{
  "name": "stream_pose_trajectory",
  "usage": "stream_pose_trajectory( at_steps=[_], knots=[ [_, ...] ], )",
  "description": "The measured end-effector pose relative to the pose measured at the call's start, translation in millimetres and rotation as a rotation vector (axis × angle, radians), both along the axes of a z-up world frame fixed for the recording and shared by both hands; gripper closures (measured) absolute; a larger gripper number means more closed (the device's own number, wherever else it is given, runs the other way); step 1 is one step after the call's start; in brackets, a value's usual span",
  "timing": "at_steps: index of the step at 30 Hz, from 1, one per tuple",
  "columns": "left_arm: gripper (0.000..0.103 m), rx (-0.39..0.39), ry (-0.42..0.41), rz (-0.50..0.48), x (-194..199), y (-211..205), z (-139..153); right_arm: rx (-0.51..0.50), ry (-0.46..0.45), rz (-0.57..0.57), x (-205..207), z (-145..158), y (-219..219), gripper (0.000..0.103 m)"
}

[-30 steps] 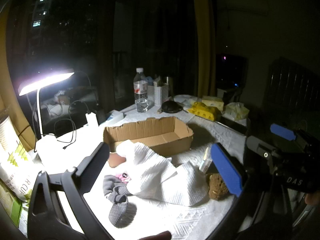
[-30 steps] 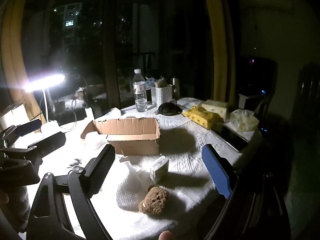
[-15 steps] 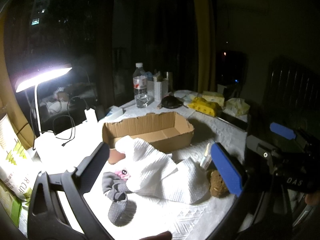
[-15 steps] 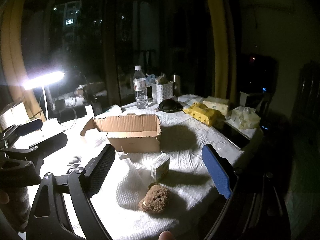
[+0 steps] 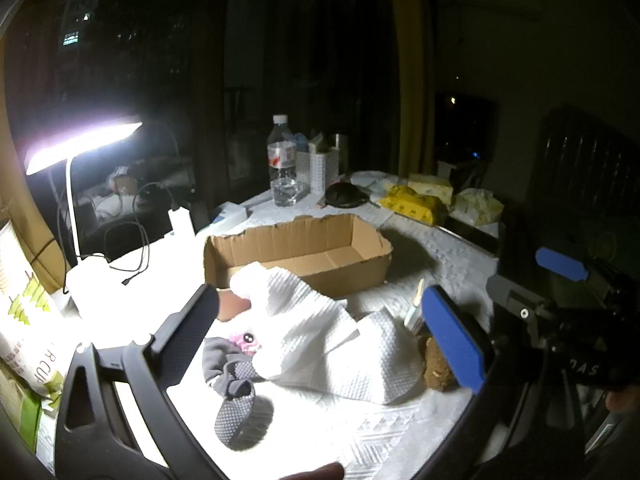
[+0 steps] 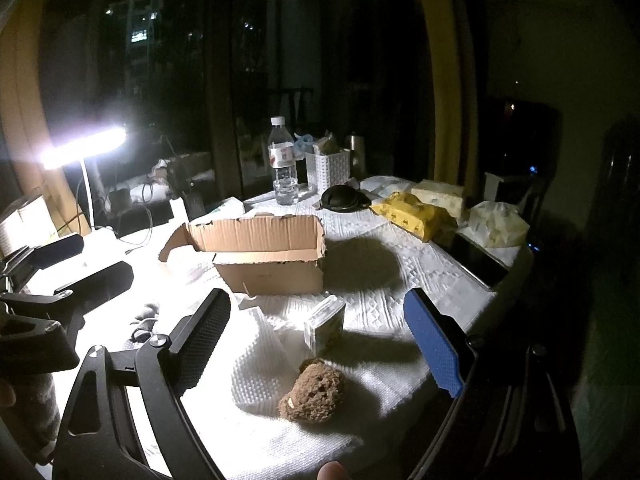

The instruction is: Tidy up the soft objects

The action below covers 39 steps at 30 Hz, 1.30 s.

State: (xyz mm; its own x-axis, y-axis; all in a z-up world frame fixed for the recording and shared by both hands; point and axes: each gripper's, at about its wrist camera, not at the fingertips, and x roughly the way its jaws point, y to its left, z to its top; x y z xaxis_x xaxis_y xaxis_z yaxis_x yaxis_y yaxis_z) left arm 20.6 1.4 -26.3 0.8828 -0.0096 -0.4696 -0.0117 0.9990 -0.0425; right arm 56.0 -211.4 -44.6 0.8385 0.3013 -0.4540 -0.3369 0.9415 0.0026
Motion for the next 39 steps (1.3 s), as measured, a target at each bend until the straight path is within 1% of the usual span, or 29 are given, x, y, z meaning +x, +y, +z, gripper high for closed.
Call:
stream_pose_trajectory(
  at_steps=[39],
  knots=[
    [0.001,-0.002,0.003,0.006,1.7,3.2,-1.9,0.0,0.0,0.0,0.8,1.1,-0.3,0.012]
  ],
)
